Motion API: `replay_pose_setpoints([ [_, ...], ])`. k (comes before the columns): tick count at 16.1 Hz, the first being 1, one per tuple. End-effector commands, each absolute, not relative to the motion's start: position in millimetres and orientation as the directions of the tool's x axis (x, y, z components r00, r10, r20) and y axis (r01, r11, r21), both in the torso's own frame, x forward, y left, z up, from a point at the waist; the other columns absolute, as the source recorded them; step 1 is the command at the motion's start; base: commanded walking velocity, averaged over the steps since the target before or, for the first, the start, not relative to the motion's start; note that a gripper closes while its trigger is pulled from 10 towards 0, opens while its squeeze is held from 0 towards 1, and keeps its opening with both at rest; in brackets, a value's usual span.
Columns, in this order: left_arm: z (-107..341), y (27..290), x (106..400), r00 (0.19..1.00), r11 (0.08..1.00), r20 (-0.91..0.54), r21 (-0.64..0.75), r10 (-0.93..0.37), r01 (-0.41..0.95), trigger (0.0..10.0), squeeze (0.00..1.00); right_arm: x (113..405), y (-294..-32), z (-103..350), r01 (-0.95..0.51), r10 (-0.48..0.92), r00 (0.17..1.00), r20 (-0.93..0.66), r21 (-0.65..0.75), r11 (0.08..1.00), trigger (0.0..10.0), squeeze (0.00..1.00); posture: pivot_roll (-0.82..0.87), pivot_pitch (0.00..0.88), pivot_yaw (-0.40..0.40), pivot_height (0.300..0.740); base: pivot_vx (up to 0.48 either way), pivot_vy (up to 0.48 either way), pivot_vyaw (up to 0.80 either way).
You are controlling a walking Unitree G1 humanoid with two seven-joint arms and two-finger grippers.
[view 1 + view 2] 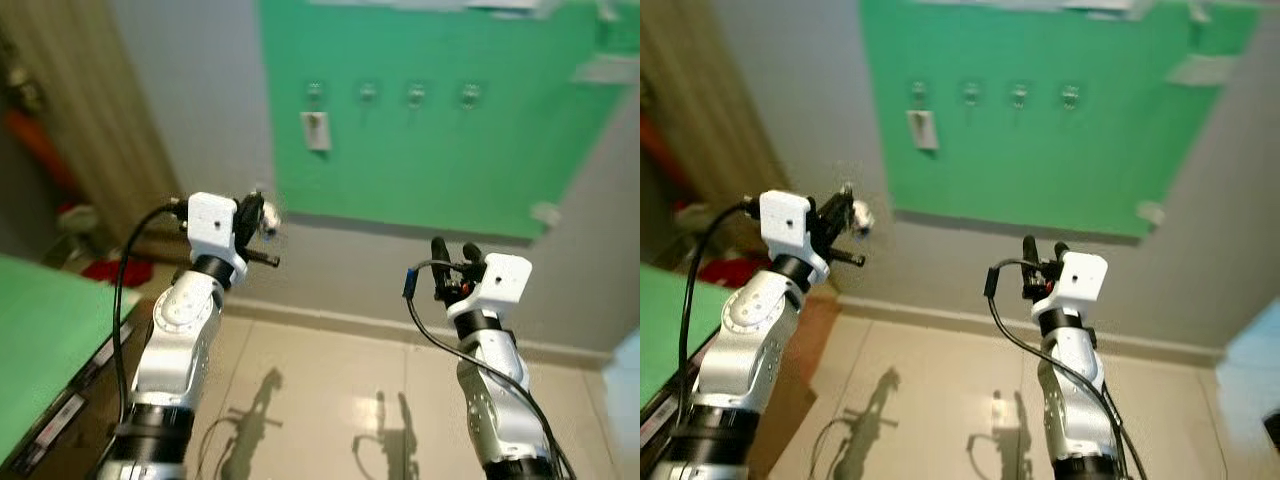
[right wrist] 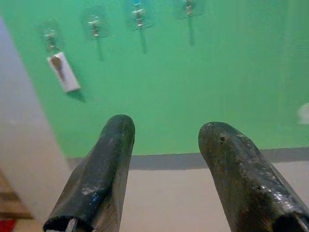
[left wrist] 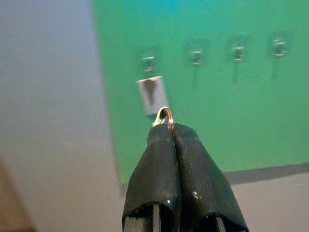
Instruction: Hang keys on a hook
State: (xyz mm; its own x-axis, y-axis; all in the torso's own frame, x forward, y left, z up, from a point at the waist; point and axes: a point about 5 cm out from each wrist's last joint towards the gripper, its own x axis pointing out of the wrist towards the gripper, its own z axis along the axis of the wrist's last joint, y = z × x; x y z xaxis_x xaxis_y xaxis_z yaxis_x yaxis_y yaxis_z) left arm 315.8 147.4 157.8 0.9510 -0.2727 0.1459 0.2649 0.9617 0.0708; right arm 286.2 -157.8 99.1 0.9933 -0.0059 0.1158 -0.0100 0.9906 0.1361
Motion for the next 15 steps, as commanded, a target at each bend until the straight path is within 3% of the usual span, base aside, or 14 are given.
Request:
replay_pose_setpoints([
  [1, 156.5, 150.8, 318.6, 0.951, 0.961, 0.136, 0.057, -0.277, 0.271, 0.0, 0.0, 289.9, -149.4, 101.4, -0.049, 0.035, 0.992, 0.124, 0.112, 0.992, 10.0, 0.0, -0.13, 0.0, 0.086, 0.707, 0.0, 0.0, 0.0],
  [7, 168.9, 138.8, 334.9, 0.932, 0.944, 0.15, 0.065, -0.329, 0.323, 0.0, 0.0, 296.6, -143.1, 105.1, -0.083, 0.069, 0.989, 0.128, 0.107, 0.991, 10.0, 0.0, -0.15, 0.0, 0.088, 0.707, 0.433, 0.0, 0.0],
  [9, 170.7, 124.7, 333.2, 0.893, 0.906, 0.149, 0.096, -0.424, 0.413, 0.0, 0.0, 296.6, -140.5, 104.6, -0.096, 0.084, 0.988, 0.126, 0.094, 0.991, 10.0, 0.0, -0.15, 0.0, 0.093, 0.707, 0.48, 0.0, 0.0],
  [15, 170.9, 125.7, 338.1, 0.893, 0.905, 0.152, 0.077, -0.425, 0.418, 0.0, 0.0, 299.8, -136.2, 102.6, -0.128, 0.119, 0.987, 0.111, 0.077, 0.989, 10.0, 0.0, -0.15, 0.0, 0.094, 0.707, 0.48, 0.0, -0.12],
])
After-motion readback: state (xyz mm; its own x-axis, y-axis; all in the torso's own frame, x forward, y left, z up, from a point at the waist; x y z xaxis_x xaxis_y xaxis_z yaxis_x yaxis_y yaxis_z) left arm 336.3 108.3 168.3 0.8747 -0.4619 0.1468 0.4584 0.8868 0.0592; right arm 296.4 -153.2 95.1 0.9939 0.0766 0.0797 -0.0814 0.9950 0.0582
